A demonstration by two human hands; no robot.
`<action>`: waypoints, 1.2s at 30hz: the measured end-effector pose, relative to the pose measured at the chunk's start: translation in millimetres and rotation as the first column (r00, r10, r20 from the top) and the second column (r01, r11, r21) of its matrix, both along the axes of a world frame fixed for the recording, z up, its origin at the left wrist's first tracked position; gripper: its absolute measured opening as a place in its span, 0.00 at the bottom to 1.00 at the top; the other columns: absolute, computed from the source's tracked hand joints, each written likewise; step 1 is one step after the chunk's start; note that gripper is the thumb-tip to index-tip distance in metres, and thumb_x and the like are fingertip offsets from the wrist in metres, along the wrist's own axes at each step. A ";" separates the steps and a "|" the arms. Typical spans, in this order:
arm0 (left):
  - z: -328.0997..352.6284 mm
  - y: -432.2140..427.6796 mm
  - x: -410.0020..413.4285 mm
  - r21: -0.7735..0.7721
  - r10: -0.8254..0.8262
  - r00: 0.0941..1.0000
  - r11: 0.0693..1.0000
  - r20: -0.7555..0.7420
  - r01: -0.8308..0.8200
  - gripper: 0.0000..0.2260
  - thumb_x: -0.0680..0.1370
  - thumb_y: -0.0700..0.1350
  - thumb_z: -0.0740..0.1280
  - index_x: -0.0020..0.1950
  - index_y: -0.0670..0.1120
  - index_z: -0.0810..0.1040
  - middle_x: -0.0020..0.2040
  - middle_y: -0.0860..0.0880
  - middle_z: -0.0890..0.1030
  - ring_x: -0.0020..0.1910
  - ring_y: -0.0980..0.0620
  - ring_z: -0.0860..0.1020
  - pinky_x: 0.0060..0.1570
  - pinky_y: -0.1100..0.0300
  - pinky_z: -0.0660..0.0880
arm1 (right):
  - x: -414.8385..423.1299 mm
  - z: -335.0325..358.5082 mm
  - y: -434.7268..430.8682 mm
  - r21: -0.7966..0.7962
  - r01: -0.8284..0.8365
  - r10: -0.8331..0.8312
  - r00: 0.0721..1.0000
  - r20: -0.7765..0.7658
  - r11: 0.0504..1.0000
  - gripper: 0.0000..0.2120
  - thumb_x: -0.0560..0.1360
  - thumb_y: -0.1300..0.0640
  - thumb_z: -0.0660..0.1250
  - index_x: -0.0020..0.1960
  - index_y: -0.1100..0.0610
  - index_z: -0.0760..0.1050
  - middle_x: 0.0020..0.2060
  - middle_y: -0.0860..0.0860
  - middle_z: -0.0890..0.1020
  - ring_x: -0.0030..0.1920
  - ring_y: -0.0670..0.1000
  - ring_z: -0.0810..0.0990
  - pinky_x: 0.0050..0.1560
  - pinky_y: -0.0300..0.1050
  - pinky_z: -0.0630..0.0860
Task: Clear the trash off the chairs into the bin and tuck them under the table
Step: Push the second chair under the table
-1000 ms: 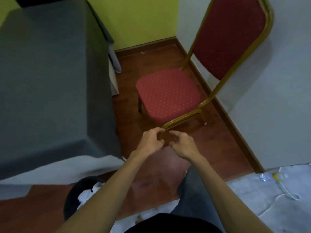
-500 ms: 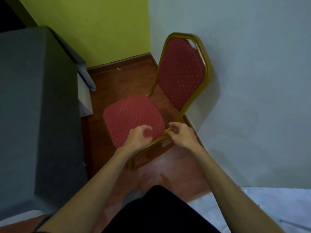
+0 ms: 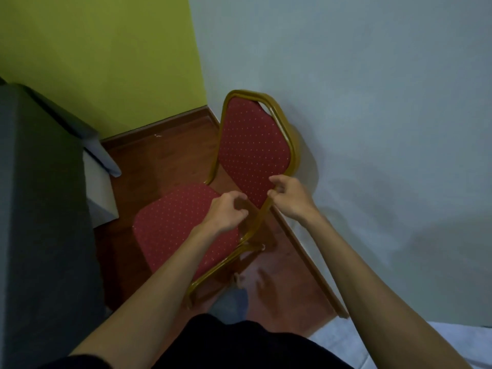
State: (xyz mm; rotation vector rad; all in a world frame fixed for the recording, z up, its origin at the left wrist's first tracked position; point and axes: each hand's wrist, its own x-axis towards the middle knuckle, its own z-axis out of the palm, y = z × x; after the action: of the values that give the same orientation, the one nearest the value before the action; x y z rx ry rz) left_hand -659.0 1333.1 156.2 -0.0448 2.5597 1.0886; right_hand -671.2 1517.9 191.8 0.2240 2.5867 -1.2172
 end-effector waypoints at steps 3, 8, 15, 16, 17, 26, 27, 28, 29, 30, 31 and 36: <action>-0.1 12.4 -34.2 0.012 -0.025 0.999 1.000 0.033 0.025 0.18 0.75 0.45 0.70 0.65 0.53 0.77 0.64 0.50 0.78 0.49 0.58 0.77 0.40 0.70 0.70 | -30.9 4.5 2.6 0.023 0.017 -0.018 1.000 0.016 1.000 0.22 0.80 0.57 0.68 0.73 0.55 0.73 0.69 0.51 0.79 0.66 0.51 0.78 0.66 0.43 0.71; 10.7 46.4 -89.5 0.005 -0.075 0.996 0.997 0.040 0.075 0.24 0.73 0.47 0.71 0.69 0.51 0.73 0.65 0.48 0.79 0.56 0.52 0.78 0.47 0.66 0.70 | -86.0 17.9 15.6 0.062 0.071 -0.068 0.996 -0.053 0.996 0.21 0.78 0.57 0.70 0.70 0.54 0.76 0.65 0.53 0.81 0.62 0.53 0.80 0.67 0.49 0.75; 6.0 95.2 -138.1 0.039 0.010 0.990 0.999 0.139 -0.015 0.44 0.66 0.52 0.76 0.77 0.44 0.58 0.70 0.41 0.71 0.70 0.39 0.69 0.65 0.52 0.71 | -153.8 35.7 40.5 0.162 0.077 -0.063 0.994 -0.091 0.984 0.21 0.76 0.53 0.69 0.69 0.51 0.76 0.65 0.52 0.82 0.65 0.55 0.80 0.63 0.46 0.74; 4.4 102.1 -143.9 0.035 0.026 0.990 0.999 0.141 -0.031 0.46 0.66 0.53 0.77 0.77 0.43 0.57 0.72 0.40 0.69 0.71 0.37 0.68 0.68 0.49 0.69 | -163.5 34.8 42.5 0.171 0.065 -0.050 0.994 -0.095 0.983 0.21 0.76 0.53 0.69 0.69 0.51 0.76 0.65 0.53 0.82 0.64 0.56 0.80 0.61 0.44 0.74; 3.3 108.8 -148.9 0.035 0.045 0.989 0.998 0.140 -0.050 0.46 0.66 0.53 0.77 0.77 0.43 0.56 0.72 0.39 0.68 0.71 0.37 0.67 0.69 0.47 0.68 | -172.7 33.7 43.7 0.178 0.050 -0.034 0.995 -0.092 0.983 0.21 0.77 0.53 0.68 0.69 0.52 0.75 0.65 0.54 0.82 0.64 0.57 0.80 0.59 0.44 0.74; 1.3 170.7 -178.6 0.077 0.253 0.914 0.954 0.316 -0.291 0.61 0.66 0.61 0.75 0.78 0.38 0.34 0.80 0.37 0.41 0.78 0.37 0.49 0.75 0.47 0.57 | -260.2 26.3 44.8 0.078 -0.232 0.227 0.971 0.071 0.970 0.19 0.78 0.45 0.68 0.63 0.54 0.78 0.59 0.53 0.83 0.59 0.57 0.81 0.61 0.52 0.77; 2.8 176.3 -181.4 0.081 0.289 0.900 0.940 0.325 -0.332 0.62 0.66 0.62 0.75 0.77 0.37 0.33 0.80 0.36 0.40 0.79 0.36 0.48 0.75 0.45 0.57 | -269.5 25.8 43.1 0.065 -0.241 0.235 0.968 0.087 0.968 0.18 0.77 0.44 0.69 0.61 0.54 0.79 0.56 0.53 0.84 0.57 0.57 0.82 0.60 0.55 0.79; 3.7 180.2 -184.9 0.086 0.332 0.886 0.922 0.324 -0.377 0.61 0.67 0.62 0.75 0.77 0.37 0.33 0.80 0.36 0.39 0.78 0.35 0.48 0.75 0.44 0.57 | -278.0 24.5 41.4 0.039 -0.242 0.236 0.965 0.112 0.970 0.18 0.75 0.43 0.70 0.59 0.54 0.79 0.53 0.53 0.85 0.54 0.57 0.84 0.58 0.56 0.80; 3.5 182.6 -188.2 0.091 0.376 0.873 0.902 0.311 -0.421 0.60 0.68 0.60 0.75 0.77 0.37 0.33 0.80 0.36 0.39 0.78 0.35 0.48 0.75 0.44 0.57 | -285.6 22.4 39.9 -0.008 -0.236 0.234 0.961 0.148 0.972 0.18 0.74 0.43 0.71 0.57 0.54 0.79 0.51 0.53 0.86 0.51 0.56 0.85 0.57 0.57 0.81; 2.6 184.0 -190.2 0.093 0.411 0.863 0.886 0.293 -0.454 0.59 0.69 0.58 0.75 0.77 0.37 0.33 0.80 0.36 0.39 0.78 0.34 0.48 0.75 0.43 0.57 | -292.0 19.7 38.2 -0.068 -0.221 0.230 0.953 0.197 0.973 0.18 0.73 0.44 0.72 0.58 0.53 0.79 0.51 0.53 0.86 0.50 0.56 0.85 0.56 0.58 0.82; 1.4 185.0 -191.5 0.095 0.434 0.856 0.875 0.281 -0.474 0.57 0.71 0.56 0.74 0.77 0.37 0.33 0.80 0.36 0.39 0.78 0.34 0.47 0.75 0.43 0.57 | -297.0 17.0 36.1 -0.118 -0.204 0.228 0.941 0.251 0.972 0.18 0.73 0.46 0.73 0.59 0.53 0.79 0.51 0.53 0.86 0.50 0.56 0.85 0.56 0.58 0.82; 2.2 186.2 -198.0 0.053 0.404 0.865 0.898 0.298 -0.438 0.53 0.73 0.48 0.73 0.77 0.37 0.32 0.79 0.36 0.37 0.77 0.31 0.48 0.74 0.42 0.58 | -312.1 6.1 21.4 -0.109 -0.218 0.241 0.923 0.299 0.970 0.19 0.70 0.59 0.77 0.59 0.56 0.80 0.51 0.56 0.86 0.49 0.56 0.85 0.51 0.52 0.83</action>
State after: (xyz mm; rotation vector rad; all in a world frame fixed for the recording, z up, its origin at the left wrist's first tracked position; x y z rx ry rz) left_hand -857.0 1519.3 158.4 -0.7109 2.2745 1.2792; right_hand -983.4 1539.2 197.9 0.0843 2.2214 -1.0915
